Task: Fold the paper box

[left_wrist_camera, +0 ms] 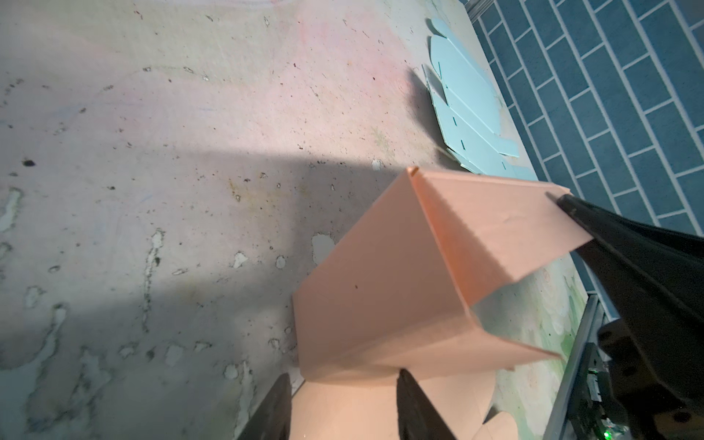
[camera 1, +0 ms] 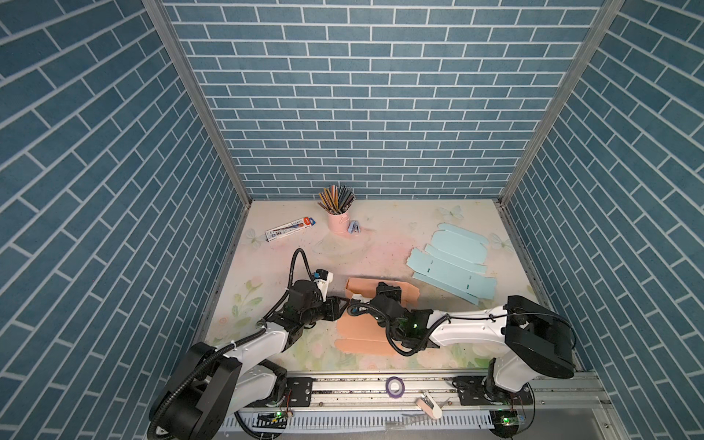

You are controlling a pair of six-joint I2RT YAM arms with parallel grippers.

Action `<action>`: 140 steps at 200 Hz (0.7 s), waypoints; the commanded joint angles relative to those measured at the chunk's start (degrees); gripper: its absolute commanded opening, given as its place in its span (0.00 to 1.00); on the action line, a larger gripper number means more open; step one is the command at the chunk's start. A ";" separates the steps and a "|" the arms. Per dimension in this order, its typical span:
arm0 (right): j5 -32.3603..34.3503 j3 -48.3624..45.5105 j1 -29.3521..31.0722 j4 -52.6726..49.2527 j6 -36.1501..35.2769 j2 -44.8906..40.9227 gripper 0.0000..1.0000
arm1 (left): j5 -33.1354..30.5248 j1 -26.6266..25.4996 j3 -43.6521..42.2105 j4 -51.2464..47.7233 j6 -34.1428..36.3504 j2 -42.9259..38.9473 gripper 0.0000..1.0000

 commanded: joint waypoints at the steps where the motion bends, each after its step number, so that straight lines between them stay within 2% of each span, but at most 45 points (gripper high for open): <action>1: -0.49 -0.65 1.22 -0.17 -1.36 -0.76 0.00 | -2.90 -0.74 -0.46 3.72 2.52 0.02 0.46; 107: 0.13 0.80 4.29 -3.11 1.67 1.15 0.00 | -10.51 -5.09 0.12 5.79 9.44 0.42 0.47; 140: 0.90 1.37 4.91 -3.37 2.02 1.90 0.00 | -13.21 -6.83 0.18 5.86 10.13 0.61 0.39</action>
